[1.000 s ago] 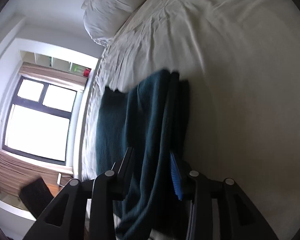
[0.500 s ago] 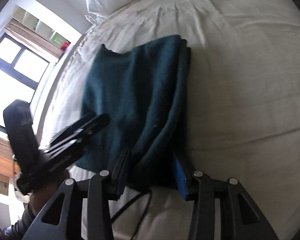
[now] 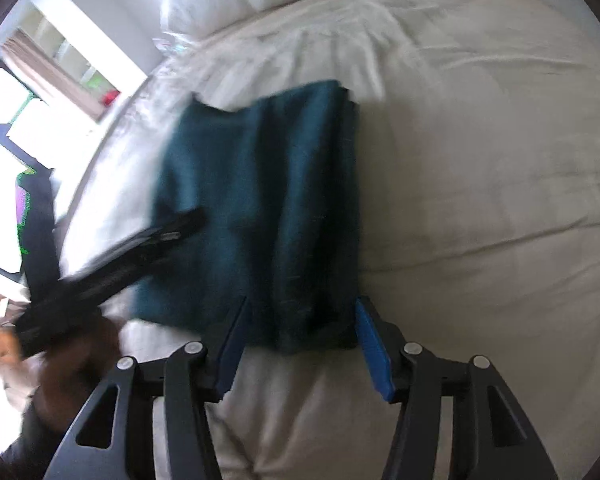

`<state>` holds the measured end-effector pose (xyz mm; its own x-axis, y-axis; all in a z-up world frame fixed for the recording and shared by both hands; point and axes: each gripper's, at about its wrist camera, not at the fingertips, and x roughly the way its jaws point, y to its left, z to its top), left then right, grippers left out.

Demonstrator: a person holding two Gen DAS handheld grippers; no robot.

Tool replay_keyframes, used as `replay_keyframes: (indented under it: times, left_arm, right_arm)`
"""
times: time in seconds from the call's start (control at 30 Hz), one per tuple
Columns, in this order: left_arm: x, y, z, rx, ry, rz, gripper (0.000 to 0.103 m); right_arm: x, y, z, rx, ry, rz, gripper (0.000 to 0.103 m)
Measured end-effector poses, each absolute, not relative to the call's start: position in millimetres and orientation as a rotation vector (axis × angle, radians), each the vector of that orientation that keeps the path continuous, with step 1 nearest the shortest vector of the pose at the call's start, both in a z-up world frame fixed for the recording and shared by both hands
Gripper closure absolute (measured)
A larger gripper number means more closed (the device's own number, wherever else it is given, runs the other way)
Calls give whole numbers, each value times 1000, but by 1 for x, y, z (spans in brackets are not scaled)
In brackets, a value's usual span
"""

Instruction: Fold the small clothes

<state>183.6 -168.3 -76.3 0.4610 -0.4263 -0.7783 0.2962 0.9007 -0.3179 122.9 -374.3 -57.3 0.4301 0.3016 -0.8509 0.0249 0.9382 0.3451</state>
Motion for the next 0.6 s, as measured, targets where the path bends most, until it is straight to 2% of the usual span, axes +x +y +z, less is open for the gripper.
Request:
replay_keyframes:
  times: [0.03, 0.07, 0.23, 0.3, 0.37, 0.6]
  left_arm:
    - [184, -168, -77, -146, 996, -452, 46]
    - [184, -167, -78, -148, 996, -457, 46]
    - [180, -161, -84, -158, 975, -506, 46]
    - [178, -155, -84, -175, 970, -527, 46]
    - [177, -147, -81, -213, 976, -538, 46]
    - [192, -134, -38, -194, 864, -484, 46]
  right_arm:
    - [125, -377, -64, 348, 1113, 182, 67]
    - [128, -380, -72, 371, 1121, 187, 74]
    - [127, -417, -107, 576, 1151, 193, 74]
    - [121, -429, -110, 648, 1144, 211, 70]
    - [115, -436, -100, 635, 1124, 184, 65]
    - [131, -428, -35, 516, 969, 138, 62]
